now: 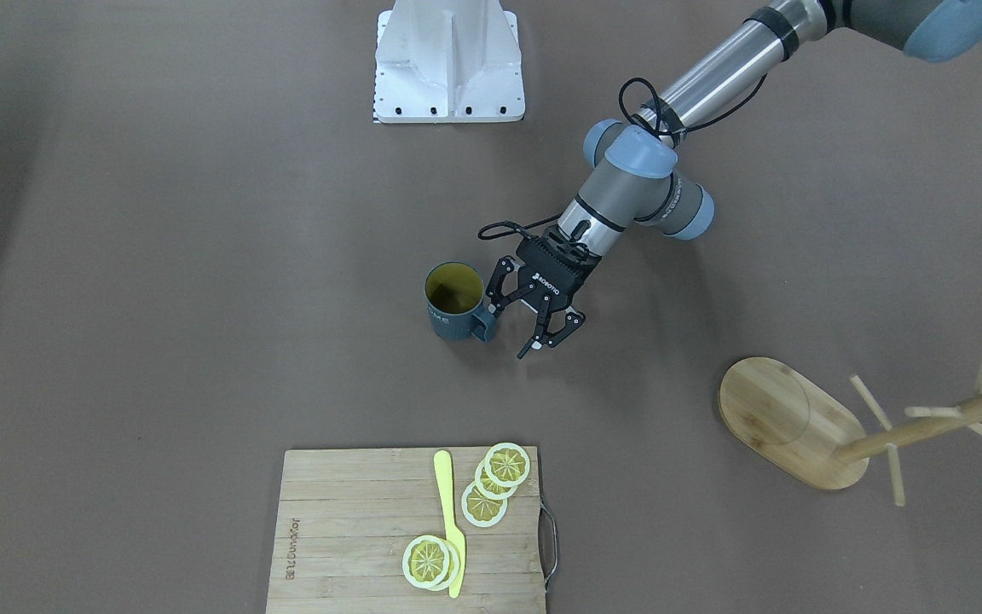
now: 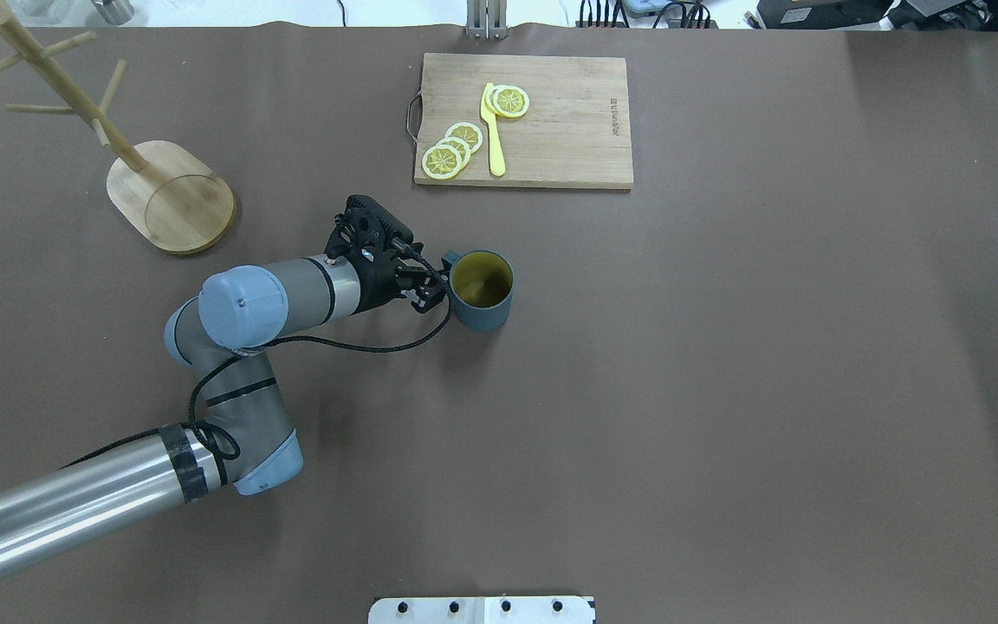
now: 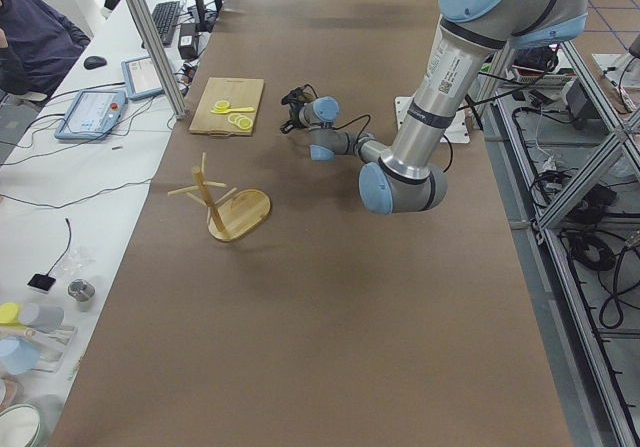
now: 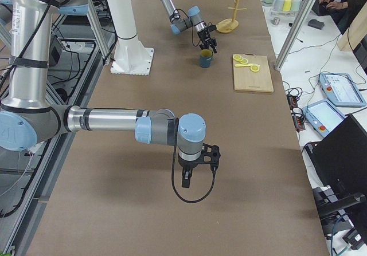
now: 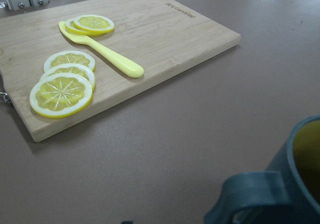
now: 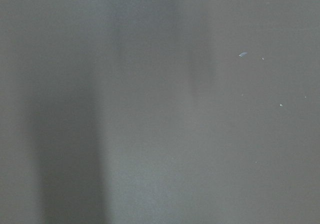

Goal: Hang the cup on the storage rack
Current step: 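Close the left gripper on the teal mug's handle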

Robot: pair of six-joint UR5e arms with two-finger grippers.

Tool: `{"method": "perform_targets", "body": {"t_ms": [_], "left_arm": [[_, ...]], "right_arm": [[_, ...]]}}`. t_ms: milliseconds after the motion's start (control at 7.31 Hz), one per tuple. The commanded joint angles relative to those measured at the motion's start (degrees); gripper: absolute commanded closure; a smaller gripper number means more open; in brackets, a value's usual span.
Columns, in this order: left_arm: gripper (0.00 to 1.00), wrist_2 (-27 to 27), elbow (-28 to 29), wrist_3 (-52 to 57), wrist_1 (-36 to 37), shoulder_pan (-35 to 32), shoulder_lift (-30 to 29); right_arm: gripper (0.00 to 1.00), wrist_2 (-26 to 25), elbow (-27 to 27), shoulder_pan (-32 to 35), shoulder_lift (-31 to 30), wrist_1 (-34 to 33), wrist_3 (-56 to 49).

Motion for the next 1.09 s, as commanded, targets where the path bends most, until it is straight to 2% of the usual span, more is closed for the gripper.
{"method": "perform_targets", "body": {"t_ms": [0, 411, 547, 821, 958], "left_arm": [[0.37, -0.19, 0.55, -0.03, -0.09, 0.04, -0.78], [0.37, -0.28, 0.55, -0.03, -0.70, 0.30, -1.04], [0.40, -0.28, 0.55, -0.03, -0.70, 0.39, -1.04], [0.68, -0.28, 0.37, -0.03, -0.79, 0.39, -0.87], [0.86, -0.28, 0.37, -0.12, -0.88, 0.39, -0.87]], "right_arm": [[0.00, 0.00, -0.19, 0.00, 0.00, 0.00, 0.00], [0.00, 0.00, -0.28, 0.00, 0.00, 0.00, 0.00], [0.00, 0.00, -0.28, 0.00, 0.00, 0.00, 0.00], [0.00, 0.00, -0.28, 0.00, 0.09, 0.00, 0.00], [0.00, 0.00, -0.19, 0.00, 0.09, 0.00, 0.00]]}}
